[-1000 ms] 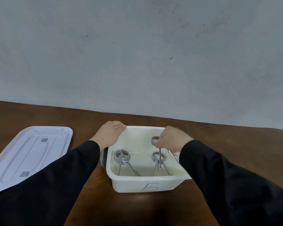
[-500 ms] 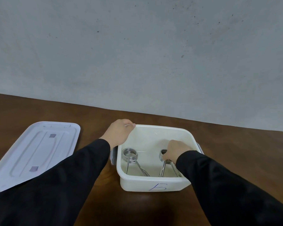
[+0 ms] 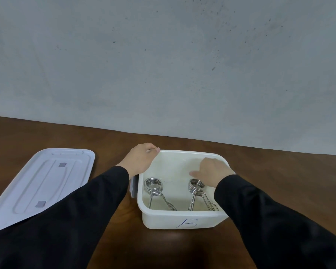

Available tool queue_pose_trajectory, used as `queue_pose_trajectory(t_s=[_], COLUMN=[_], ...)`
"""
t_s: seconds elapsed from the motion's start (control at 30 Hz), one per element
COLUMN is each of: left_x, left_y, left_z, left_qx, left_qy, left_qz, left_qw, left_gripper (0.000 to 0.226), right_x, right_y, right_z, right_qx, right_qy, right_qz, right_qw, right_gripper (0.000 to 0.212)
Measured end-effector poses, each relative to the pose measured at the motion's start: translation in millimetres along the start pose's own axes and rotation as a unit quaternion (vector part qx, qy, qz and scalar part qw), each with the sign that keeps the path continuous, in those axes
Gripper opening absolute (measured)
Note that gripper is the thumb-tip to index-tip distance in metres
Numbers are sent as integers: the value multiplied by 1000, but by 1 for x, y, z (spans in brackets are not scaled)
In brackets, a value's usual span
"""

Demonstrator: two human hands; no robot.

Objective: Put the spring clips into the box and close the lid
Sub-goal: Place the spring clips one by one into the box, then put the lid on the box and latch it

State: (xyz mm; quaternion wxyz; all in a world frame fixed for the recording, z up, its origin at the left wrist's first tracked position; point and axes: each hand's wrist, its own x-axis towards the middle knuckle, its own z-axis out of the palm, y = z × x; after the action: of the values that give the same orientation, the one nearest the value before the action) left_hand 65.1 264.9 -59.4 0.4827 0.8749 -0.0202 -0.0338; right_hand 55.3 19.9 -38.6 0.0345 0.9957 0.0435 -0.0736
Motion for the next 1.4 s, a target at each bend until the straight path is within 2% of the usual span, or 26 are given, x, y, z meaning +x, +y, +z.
queue_pose_trajectory(t_s=[0.07,0.17,0.27,0.33,0.4,0.47,0.53,0.6,0.8,0.9,1.0,1.1,1.23,1.3,1.4], left_x=[-6,-19,-39,-54,-69,-83,-92,-98,-107,-107,-107,-103,-100,-103,-108], left_y=[4,0,-25,-52,-78,-97,-111,-123,-141,-142,-118,-71,4,46,103], left_z=[-2,-9,-23,-37,-49,-57,-60,-61,-58,-57,-59,-71,-91,-97,-101], left_qx=[-11,-13,90,194,322,402,414,401,398,461,487,500,447,421,324], left_qy=[30,175,294,316,290,226,159,119,109,74,135,207,266,283,268], left_qz=[-5,-10,-35,-61,-99,-166,-217,-234,-226,-207,-166,-93,61,142,223], left_qw=[999,984,951,927,896,872,870,878,882,860,847,836,852,850,880], left_gripper=[42,39,27,23,28,39,41,34,22,24,23,22,10,20,26], right_x=[-8,-24,-43,-53,-59,-65,-70,-75,-74,-75,-78,-76,-59,-49,-33], right_y=[-6,-30,-65,-89,-112,-132,-148,-158,-160,-159,-157,-151,-126,-101,-52], right_z=[-19,-42,-52,-54,-54,-52,-48,-43,-25,-22,-25,-29,-51,-69,-90], right_qx=[61,133,160,175,183,196,191,183,178,173,208,246,316,376,444], right_qy=[63,137,166,166,160,142,120,105,80,88,90,126,222,244,246], right_qz=[-22,-91,-165,-211,-253,-283,-303,-318,-317,-314,-314,-311,-272,-203,-120], right_qw=[996,977,959,947,937,928,926,924,928,929,922,909,881,871,853], right_gripper=[48,49,48,49,51,48,41,36,34,32,27,20,45,61,80])
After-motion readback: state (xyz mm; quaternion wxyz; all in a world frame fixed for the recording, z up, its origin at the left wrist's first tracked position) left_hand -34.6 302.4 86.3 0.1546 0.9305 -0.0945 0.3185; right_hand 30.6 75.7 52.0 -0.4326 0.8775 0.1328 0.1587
